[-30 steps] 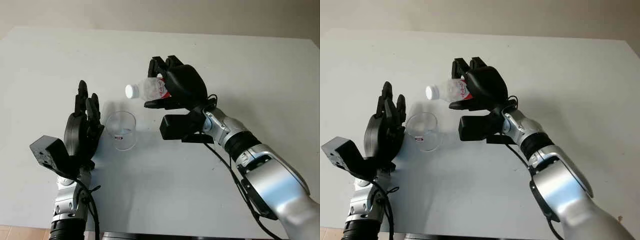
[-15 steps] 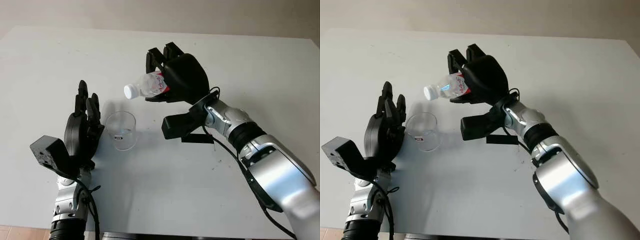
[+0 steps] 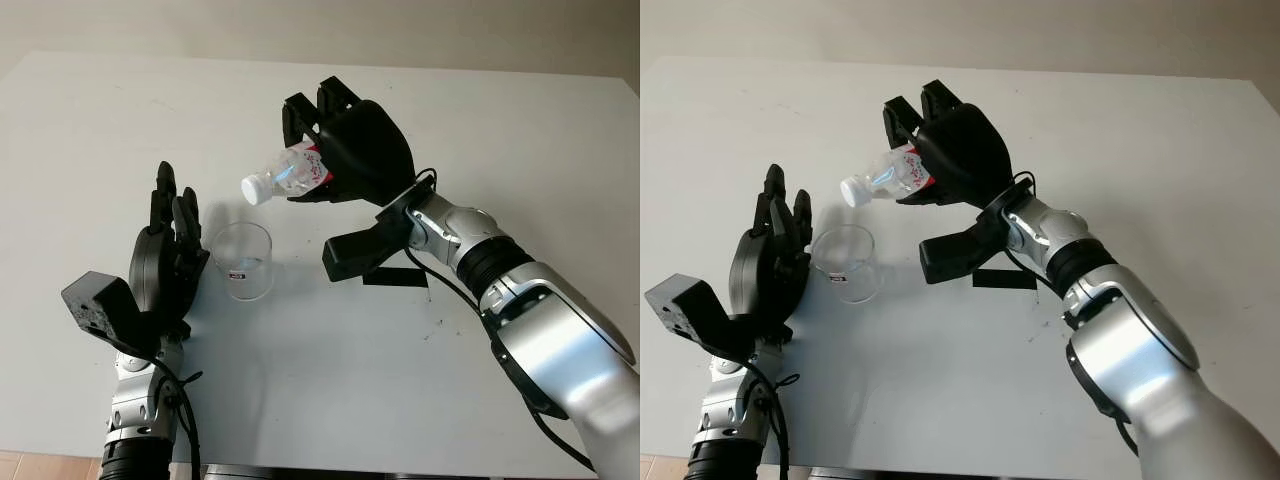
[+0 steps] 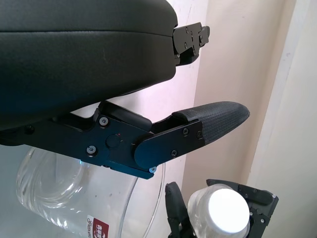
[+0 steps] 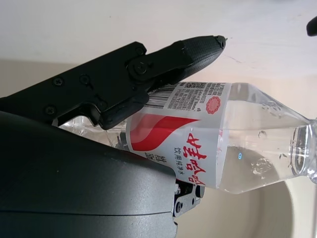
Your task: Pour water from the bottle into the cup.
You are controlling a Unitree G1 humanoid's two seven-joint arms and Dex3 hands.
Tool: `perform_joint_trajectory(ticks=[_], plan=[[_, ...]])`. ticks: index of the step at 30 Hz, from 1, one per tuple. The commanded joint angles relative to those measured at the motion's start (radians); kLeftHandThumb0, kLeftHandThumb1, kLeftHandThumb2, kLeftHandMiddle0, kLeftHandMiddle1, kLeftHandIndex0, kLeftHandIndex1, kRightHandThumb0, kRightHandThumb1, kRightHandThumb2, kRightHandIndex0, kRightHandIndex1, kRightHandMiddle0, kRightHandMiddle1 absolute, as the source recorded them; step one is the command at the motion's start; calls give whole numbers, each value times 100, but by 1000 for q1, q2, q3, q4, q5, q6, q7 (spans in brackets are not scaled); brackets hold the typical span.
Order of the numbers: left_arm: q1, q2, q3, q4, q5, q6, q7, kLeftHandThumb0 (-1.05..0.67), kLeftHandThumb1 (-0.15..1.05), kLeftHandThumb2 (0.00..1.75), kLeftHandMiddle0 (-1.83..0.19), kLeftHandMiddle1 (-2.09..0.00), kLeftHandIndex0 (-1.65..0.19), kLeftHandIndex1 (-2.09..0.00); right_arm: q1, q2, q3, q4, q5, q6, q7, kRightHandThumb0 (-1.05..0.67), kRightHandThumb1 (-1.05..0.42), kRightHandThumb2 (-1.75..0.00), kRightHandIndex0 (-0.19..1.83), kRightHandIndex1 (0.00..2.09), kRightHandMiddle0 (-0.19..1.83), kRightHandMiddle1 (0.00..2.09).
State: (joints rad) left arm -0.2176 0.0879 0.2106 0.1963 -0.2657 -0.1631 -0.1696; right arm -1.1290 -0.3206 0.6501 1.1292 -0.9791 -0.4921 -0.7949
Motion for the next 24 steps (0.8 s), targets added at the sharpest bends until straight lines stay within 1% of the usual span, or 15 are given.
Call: perform_joint_trajectory(ticks=[1, 6, 10, 15, 21, 24], plan=[[-2, -7, -3, 6, 4, -9, 2, -78, 105, 76, 11, -6, 17, -5, -56, -13, 17, -16, -23, 1, -41, -18, -99, -20, 97, 209, 64, 209], [-4, -9, -2, 10, 2, -13, 4, -78, 105, 75, 11, -6, 17, -6, -79, -21, 56, -3, -72, 12, -98, -21, -101, -18, 101, 209, 68, 209], [-6, -7, -4, 10, 4, -13, 3, -79, 105, 75, 11, -5, 17, -5, -96, -24, 89, 6, -113, 33, -150, -26, -100, -13, 104, 209, 69, 209], [-8, -8, -4, 12, 1, -13, 3, -79, 105, 75, 12, -5, 17, -5, -112, -26, 112, 15, -134, 33, -182, -28, -101, -10, 104, 209, 68, 209], [-10, -8, -6, 12, 7, -12, 7, -79, 105, 76, 11, -5, 17, -5, -128, -27, 144, 12, -167, 62, -205, -31, -103, -8, 104, 209, 65, 209], [-11, -8, -7, 11, 5, -9, 8, -79, 105, 76, 12, -5, 17, -5, -132, -27, 154, 7, -177, 70, -213, -32, -104, -7, 105, 209, 67, 209]])
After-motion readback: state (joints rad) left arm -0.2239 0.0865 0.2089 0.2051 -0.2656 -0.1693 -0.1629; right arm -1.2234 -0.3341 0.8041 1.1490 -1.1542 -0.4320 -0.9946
